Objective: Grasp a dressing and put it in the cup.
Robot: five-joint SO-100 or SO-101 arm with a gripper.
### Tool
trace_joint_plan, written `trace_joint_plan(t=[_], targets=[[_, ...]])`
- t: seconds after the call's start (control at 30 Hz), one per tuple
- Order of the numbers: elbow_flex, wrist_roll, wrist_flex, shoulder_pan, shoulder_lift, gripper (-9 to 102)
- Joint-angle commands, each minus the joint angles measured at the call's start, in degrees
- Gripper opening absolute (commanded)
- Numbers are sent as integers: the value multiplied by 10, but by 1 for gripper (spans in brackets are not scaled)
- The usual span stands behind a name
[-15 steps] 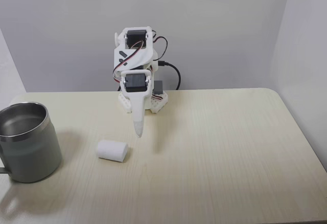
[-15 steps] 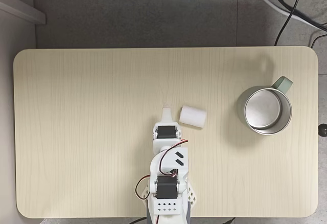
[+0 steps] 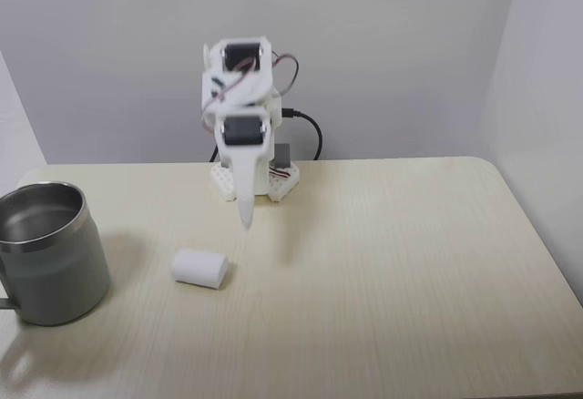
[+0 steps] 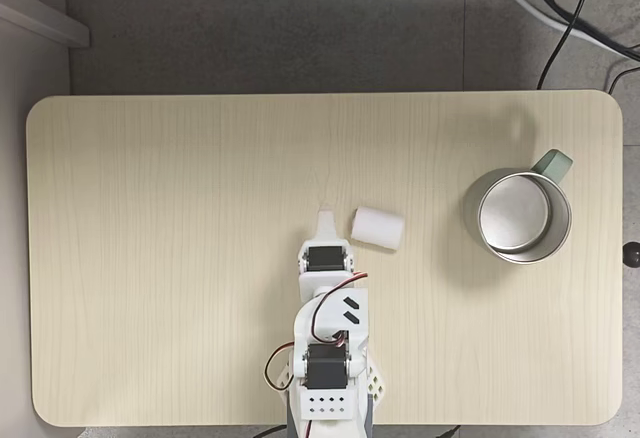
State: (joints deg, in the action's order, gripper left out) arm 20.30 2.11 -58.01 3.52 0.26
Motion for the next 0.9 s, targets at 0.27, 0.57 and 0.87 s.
trace_joint_plan(t=[0.27,0.57,0.87], targets=[[364,54,-184,-64,325,9],[463,148,-303,-149,515,24],[395,189,-213,-180,625,26]])
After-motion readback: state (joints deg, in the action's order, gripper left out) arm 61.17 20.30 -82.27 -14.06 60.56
